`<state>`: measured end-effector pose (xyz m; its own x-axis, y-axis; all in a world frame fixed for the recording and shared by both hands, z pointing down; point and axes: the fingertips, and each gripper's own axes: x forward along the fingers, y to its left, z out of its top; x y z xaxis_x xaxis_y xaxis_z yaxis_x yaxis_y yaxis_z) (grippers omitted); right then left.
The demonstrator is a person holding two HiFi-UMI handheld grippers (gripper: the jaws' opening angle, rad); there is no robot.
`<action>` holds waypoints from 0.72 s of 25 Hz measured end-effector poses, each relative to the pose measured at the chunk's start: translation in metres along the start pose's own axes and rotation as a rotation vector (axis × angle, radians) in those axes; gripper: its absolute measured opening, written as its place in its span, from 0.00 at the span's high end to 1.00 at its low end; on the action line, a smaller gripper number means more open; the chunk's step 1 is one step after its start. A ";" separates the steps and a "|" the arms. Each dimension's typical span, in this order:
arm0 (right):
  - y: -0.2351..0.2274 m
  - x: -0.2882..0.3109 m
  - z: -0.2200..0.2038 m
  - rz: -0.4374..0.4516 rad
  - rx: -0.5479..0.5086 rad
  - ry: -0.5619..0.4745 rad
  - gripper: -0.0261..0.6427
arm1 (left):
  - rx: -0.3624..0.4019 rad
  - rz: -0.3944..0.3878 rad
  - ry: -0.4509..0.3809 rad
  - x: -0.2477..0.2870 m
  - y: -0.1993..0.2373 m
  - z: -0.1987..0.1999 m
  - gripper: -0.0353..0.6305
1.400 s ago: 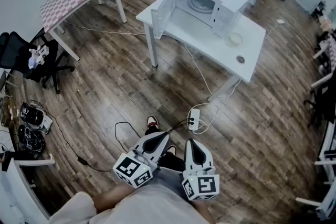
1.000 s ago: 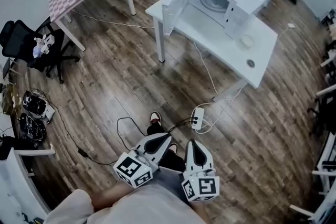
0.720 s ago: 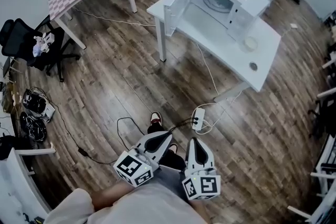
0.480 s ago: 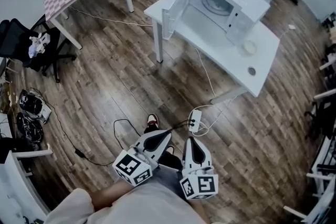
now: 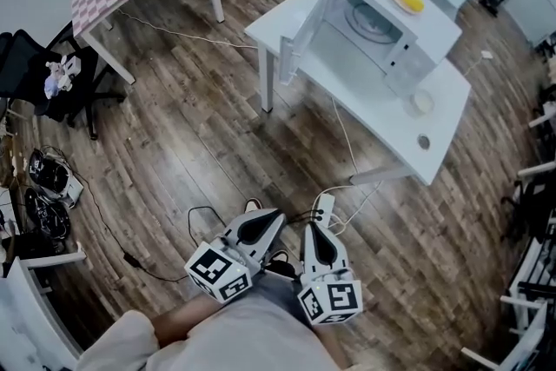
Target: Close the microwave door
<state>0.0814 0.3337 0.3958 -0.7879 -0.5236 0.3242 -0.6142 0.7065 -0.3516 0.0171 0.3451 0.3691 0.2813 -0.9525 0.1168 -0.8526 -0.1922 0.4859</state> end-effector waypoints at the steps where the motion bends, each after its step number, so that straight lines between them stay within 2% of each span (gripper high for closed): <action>1: 0.001 0.007 0.002 0.001 0.000 0.001 0.92 | -0.002 -0.001 0.001 0.002 0.006 0.004 0.92; 18: 0.034 0.111 0.047 -0.004 -0.059 -0.015 0.93 | -0.027 -0.049 -0.056 0.018 0.096 0.074 0.92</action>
<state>-0.0290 0.2767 0.3784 -0.7865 -0.5332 0.3117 -0.6137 0.7311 -0.2981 -0.0928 0.2918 0.3536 0.2965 -0.9540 0.0442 -0.8261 -0.2329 0.5131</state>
